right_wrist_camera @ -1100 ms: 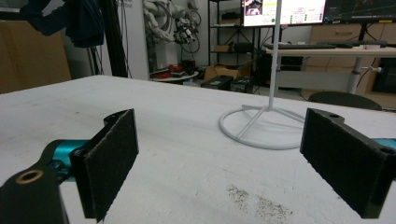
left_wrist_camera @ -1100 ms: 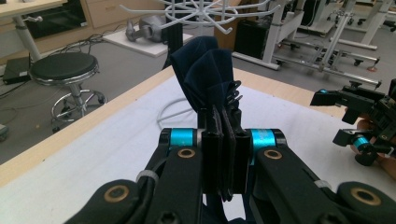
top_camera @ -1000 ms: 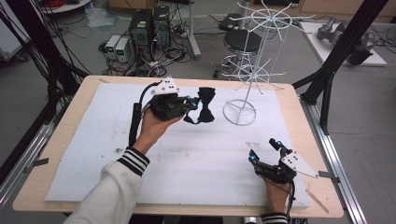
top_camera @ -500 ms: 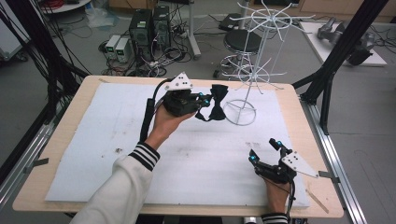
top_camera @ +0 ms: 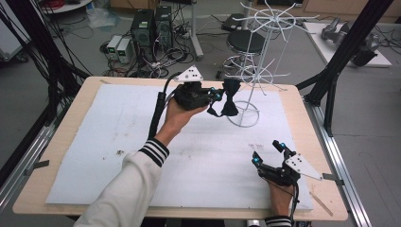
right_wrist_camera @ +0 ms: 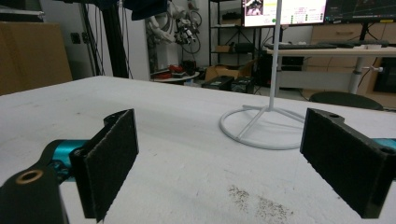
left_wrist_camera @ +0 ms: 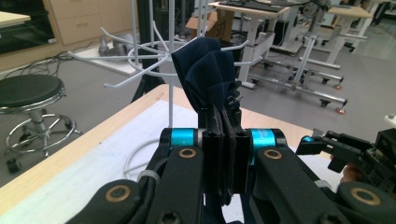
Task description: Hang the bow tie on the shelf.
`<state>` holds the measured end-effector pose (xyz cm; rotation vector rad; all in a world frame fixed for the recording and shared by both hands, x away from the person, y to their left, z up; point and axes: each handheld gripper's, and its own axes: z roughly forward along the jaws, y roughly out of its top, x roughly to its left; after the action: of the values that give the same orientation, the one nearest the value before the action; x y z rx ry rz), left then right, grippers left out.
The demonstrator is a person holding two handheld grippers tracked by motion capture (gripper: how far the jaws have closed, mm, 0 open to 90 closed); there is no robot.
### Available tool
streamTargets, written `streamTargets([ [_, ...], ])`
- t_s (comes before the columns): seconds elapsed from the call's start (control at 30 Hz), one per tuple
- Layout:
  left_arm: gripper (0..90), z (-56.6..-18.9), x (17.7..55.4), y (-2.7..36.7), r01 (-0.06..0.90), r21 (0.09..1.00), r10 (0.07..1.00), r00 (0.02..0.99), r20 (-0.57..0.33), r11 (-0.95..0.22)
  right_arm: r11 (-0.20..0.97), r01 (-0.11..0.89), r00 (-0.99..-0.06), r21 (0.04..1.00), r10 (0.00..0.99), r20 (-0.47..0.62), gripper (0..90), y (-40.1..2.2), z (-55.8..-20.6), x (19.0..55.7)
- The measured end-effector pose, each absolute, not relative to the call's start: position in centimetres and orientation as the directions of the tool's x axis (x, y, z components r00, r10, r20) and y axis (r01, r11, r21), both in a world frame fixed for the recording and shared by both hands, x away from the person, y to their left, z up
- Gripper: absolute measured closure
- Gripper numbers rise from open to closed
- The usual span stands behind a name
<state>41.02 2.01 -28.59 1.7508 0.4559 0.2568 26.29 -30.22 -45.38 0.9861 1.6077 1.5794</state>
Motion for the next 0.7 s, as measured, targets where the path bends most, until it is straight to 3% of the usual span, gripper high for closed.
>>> streamTargets([
  [0.7, 87.5, -27.8, 43.1, 0.0, 0.134, 0.982, 0.37, 0.926, -0.077, -0.13, -0.026, 0.066, -0.485, 0.997, 0.873, 0.055, 10.5, -30.2, -45.4, 26.3],
])
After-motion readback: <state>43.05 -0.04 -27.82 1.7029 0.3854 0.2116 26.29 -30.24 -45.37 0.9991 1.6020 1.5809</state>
